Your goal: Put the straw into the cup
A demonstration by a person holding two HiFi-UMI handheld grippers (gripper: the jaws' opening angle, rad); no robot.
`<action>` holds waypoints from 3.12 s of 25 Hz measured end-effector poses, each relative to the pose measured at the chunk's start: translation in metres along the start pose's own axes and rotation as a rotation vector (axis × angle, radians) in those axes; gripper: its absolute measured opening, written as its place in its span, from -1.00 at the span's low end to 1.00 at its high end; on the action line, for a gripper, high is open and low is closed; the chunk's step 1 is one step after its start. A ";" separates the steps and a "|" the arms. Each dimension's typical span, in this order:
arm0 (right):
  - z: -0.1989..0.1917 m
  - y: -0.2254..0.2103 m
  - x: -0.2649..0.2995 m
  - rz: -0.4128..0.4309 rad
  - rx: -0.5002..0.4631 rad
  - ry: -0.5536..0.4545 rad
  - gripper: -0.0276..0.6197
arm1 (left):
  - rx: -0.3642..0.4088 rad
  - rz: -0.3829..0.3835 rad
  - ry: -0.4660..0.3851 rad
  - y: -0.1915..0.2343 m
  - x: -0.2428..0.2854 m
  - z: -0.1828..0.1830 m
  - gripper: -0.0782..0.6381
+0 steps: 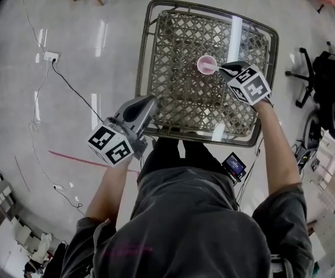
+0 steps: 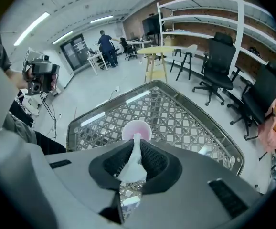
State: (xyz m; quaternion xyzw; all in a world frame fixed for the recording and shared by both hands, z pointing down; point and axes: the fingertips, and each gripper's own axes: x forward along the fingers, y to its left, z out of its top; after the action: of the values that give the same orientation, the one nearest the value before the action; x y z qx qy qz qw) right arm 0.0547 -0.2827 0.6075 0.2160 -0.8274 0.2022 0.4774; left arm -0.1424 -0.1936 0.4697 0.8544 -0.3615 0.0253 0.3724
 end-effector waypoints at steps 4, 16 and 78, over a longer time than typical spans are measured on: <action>-0.001 0.000 0.007 0.002 -0.034 0.041 -0.78 | -0.021 -0.015 0.009 -0.003 0.005 -0.007 -0.75; 0.003 -0.002 0.026 0.010 -0.089 0.106 -0.78 | -0.024 -0.010 0.023 0.003 0.006 -0.008 -0.75; 0.003 0.001 -0.014 0.028 -0.058 -0.034 -0.66 | 0.033 -0.036 0.009 -0.033 0.025 -0.004 -0.75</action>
State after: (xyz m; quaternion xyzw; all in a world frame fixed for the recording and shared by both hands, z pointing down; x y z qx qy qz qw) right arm 0.0581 -0.2811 0.5935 0.1939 -0.8439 0.1808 0.4664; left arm -0.1017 -0.1907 0.4604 0.8666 -0.3440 0.0285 0.3603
